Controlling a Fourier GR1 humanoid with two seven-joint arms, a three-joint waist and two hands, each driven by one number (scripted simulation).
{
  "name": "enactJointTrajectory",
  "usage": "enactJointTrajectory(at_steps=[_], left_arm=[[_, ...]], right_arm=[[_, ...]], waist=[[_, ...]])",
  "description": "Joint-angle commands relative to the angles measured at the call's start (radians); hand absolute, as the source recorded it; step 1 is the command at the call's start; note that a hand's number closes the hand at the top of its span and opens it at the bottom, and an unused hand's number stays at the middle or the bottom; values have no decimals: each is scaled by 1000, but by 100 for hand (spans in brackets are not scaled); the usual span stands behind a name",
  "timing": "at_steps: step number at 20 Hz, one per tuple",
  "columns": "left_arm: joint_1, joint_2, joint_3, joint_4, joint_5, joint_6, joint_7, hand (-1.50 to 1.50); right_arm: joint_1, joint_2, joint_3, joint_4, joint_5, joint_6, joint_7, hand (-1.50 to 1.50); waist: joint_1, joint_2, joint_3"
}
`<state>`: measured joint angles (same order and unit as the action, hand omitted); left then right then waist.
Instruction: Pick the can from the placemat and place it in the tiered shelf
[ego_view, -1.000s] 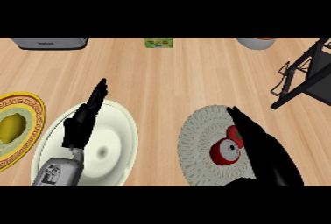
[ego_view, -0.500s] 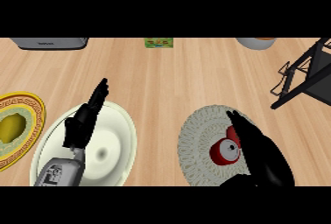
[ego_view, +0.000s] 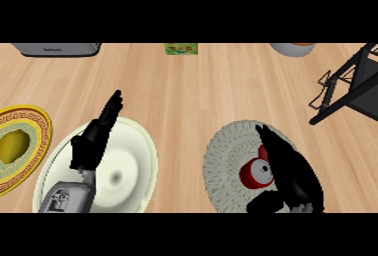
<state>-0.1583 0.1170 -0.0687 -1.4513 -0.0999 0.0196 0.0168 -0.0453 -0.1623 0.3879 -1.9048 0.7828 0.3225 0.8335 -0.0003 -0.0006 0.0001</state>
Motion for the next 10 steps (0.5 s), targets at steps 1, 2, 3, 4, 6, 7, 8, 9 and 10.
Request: enactJointTrajectory(at_steps=[1, 2, 3, 4, 6, 7, 8, 9, 10], left_arm=[[-6, -26, -21, -70, -27, 11, 82, 0], [-63, 4, 42, 65, -3, -27, -9, 0], [-11, -31, 3, 88, -48, 18, -74, 0], [-3, -33, -4, -38, -30, 7, 53, 0], [-21, -39, 8, 50, -56, 21, -15, 0], [-47, -46, 14, 75, -51, 13, -33, 0], [-27, -53, 9, 59, -57, 18, -24, 0], [-60, 14, 51, -53, 3, -49, 96, 0], [-37, -29, 26, -9, -37, -8, 64, 0]], right_arm=[[17, 8, -18, 58, 25, -18, -61, -150], [-1, 54, 21, 25, 45, 6, 4, -150], [11, -11, -55, 59, -1, 4, -97, -150], [47, 0, -39, 47, 23, -12, -99, -150], [60, 30, 0, 32, 40, 2, -74, -150], [-16, 38, -65, 81, 18, 22, -86, -150], [12, 51, -33, 83, 52, -4, -94, -150], [16, 43, -25, 59, 44, 18, -65, -150], [69, 14, -39, 58, 43, -1, -136, -150]], waist=[[0, 0, 0], [-2, 1, 0], [-2, 1, 0], [0, 0, 0], [-2, 0, 0], [-1, 1, 0], [-1, 0, 0], [1, 0, 0], [-1, 0, 0]])
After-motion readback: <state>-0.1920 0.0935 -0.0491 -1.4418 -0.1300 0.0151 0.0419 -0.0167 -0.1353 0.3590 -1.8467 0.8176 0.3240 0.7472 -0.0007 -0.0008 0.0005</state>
